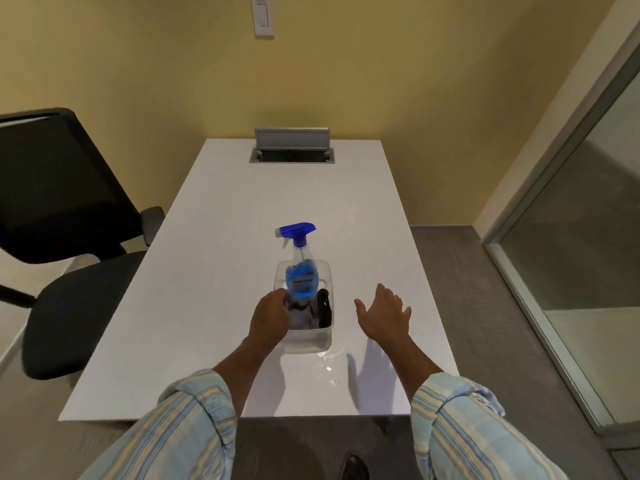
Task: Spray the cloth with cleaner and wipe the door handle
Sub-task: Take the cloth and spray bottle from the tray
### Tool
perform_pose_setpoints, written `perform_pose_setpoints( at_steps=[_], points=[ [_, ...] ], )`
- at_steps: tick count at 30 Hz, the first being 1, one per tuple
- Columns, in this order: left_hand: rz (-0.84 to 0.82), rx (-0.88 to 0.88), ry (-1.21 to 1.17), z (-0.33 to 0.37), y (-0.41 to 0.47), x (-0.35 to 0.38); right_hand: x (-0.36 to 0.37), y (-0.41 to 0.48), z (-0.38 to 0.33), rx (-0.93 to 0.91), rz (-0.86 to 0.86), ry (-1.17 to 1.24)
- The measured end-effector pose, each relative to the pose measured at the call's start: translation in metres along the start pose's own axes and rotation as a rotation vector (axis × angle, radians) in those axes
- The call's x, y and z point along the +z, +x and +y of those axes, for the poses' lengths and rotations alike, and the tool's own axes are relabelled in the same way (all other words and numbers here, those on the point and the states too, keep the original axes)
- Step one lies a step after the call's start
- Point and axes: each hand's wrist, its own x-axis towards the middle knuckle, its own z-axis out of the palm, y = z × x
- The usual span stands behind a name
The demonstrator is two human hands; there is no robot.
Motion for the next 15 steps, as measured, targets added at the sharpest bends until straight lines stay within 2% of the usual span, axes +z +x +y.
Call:
perform_pose_setpoints(
  at_steps=[6, 15],
  points=[
    [0.005, -0.113, 0.054, -0.004, 0.004, 0.005, 0.019, 0.012, -0.006, -0.086, -0.071, 0.012],
    [0.029, -0.283, 0.117, -0.008, 0.003, 0.009, 0.035, 0.027, -0.021, -0.175, -0.237, 0.15]
  ],
)
